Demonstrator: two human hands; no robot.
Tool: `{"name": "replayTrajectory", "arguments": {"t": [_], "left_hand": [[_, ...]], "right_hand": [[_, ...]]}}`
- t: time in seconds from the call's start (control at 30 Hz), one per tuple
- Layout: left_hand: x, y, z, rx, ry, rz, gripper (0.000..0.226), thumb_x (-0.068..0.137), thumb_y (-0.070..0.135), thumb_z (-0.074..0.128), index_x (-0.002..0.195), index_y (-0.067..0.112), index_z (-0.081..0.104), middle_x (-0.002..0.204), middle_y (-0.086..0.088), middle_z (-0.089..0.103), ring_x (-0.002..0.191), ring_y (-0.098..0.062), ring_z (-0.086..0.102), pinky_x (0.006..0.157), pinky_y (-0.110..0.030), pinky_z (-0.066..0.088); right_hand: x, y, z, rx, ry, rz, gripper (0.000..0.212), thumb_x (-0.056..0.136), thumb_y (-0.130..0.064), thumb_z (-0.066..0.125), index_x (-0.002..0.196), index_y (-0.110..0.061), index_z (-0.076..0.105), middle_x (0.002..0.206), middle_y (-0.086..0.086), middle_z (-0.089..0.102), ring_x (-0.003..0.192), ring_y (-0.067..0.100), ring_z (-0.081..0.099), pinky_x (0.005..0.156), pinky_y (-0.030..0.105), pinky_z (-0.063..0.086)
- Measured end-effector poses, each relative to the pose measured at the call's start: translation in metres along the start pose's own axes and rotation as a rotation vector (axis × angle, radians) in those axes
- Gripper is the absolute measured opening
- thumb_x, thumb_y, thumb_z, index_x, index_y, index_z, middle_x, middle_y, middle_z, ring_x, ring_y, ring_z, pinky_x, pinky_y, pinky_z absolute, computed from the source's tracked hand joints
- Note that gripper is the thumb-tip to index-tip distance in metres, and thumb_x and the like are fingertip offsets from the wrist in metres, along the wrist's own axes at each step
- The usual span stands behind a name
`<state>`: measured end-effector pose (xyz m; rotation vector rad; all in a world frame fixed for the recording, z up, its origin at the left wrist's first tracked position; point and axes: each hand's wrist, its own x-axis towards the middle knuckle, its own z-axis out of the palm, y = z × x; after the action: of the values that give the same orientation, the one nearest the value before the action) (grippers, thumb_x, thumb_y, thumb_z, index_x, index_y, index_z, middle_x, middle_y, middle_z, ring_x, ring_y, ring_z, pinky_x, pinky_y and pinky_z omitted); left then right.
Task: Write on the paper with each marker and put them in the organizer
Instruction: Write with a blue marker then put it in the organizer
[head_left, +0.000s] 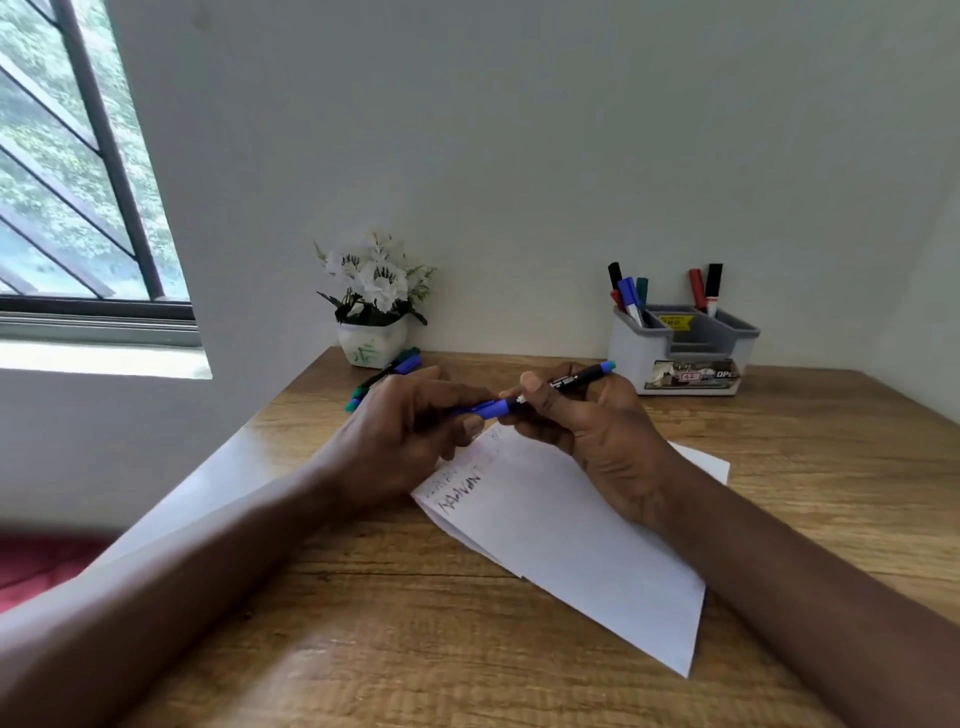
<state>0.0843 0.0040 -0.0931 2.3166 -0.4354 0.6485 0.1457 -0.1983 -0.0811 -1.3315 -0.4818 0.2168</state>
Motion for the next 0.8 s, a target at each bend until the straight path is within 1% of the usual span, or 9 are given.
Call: {"name": "replayTrajectory", "arguments": {"t": [0.07,0.1,0.23,0.3,0.4,0.43,0.53,0.7,0.8], "left_hand": [[0.000,0.000,-0.002,-0.019,-0.052,-0.033,0.031,0.098,0.018,0.066,0.126,0.031,0.072,0.093,0.003,0.072,0.081,-0.018,0.071,0.069,-0.038,0.059],[0.000,-0.001,-0.003,-0.013,-0.078,-0.043,0.034,0.099,0.017,0.064,0.129,0.034,0.070,0.096,0.003,0.072,0.085,-0.017,0.072,0.071,-0.038,0.059],[-0.001,-0.003,-0.007,0.021,-0.121,-0.077,0.036,0.101,0.016,0.061,0.129,0.038,0.069,0.093,0.008,0.071,0.078,-0.012,0.071,0.064,-0.024,0.053],[-0.003,-0.007,-0.007,0.093,-0.057,-0.067,0.030,0.099,0.024,0.064,0.124,0.039,0.070,0.092,0.018,0.073,0.079,-0.007,0.070,0.066,-0.025,0.053],[-0.006,-0.014,-0.009,0.105,0.050,-0.120,0.024,0.094,0.027,0.072,0.115,0.038,0.073,0.085,0.028,0.072,0.074,0.002,0.069,0.066,-0.015,0.050],[-0.006,-0.017,-0.011,0.100,0.085,-0.167,0.022,0.092,0.028,0.074,0.111,0.037,0.074,0.085,0.027,0.073,0.074,0.004,0.070,0.068,-0.016,0.052],[-0.004,-0.028,-0.017,0.166,0.143,-0.277,0.016,0.086,0.038,0.078,0.102,0.035,0.075,0.084,0.020,0.076,0.080,0.001,0.072,0.078,-0.038,0.060],[-0.001,-0.021,-0.016,0.386,0.049,-0.280,0.018,0.087,0.050,0.073,0.100,0.038,0.074,0.098,0.018,0.071,0.096,-0.006,0.064,0.085,-0.040,0.055],[0.001,-0.021,-0.015,0.458,-0.051,-0.299,0.024,0.087,0.058,0.068,0.099,0.038,0.074,0.113,0.009,0.068,0.110,-0.014,0.058,0.089,-0.039,0.050]], "right_hand": [[0.000,-0.001,-0.001,-0.009,-0.010,0.009,0.010,0.092,-0.010,0.068,0.084,-0.006,0.072,0.084,0.011,0.078,0.080,0.023,0.077,0.080,0.031,0.063],[0.001,-0.001,-0.003,-0.001,-0.016,0.014,0.011,0.093,-0.010,0.067,0.083,-0.006,0.072,0.086,0.013,0.079,0.082,0.023,0.077,0.080,0.032,0.063],[0.001,-0.003,-0.013,0.067,-0.029,0.043,0.012,0.091,-0.017,0.068,0.090,-0.006,0.071,0.101,0.021,0.078,0.090,0.029,0.077,0.076,0.032,0.064],[0.000,-0.003,-0.011,0.091,0.012,0.053,0.024,0.082,-0.025,0.072,0.093,-0.004,0.071,0.098,0.019,0.078,0.079,0.027,0.078,0.067,0.029,0.064],[0.004,0.000,-0.005,0.106,0.166,0.064,0.035,0.070,-0.033,0.078,0.090,-0.005,0.072,0.087,0.016,0.079,0.062,0.021,0.075,0.058,0.027,0.061],[0.005,0.002,-0.005,0.076,0.212,0.060,0.035,0.072,-0.036,0.079,0.088,-0.005,0.072,0.082,0.014,0.078,0.059,0.019,0.072,0.055,0.026,0.060],[0.007,0.007,-0.006,-0.024,0.299,0.031,0.032,0.084,-0.043,0.075,0.080,-0.011,0.071,0.065,0.005,0.070,0.052,0.015,0.061,0.050,0.026,0.051],[0.004,0.006,-0.003,-0.065,0.216,0.041,0.034,0.095,-0.041,0.065,0.092,-0.009,0.076,0.068,0.008,0.072,0.053,0.016,0.063,0.050,0.024,0.051],[0.000,0.005,0.000,-0.096,0.143,0.057,0.027,0.092,-0.033,0.071,0.089,-0.007,0.075,0.067,0.007,0.071,0.060,0.018,0.065,0.057,0.027,0.052]]}}
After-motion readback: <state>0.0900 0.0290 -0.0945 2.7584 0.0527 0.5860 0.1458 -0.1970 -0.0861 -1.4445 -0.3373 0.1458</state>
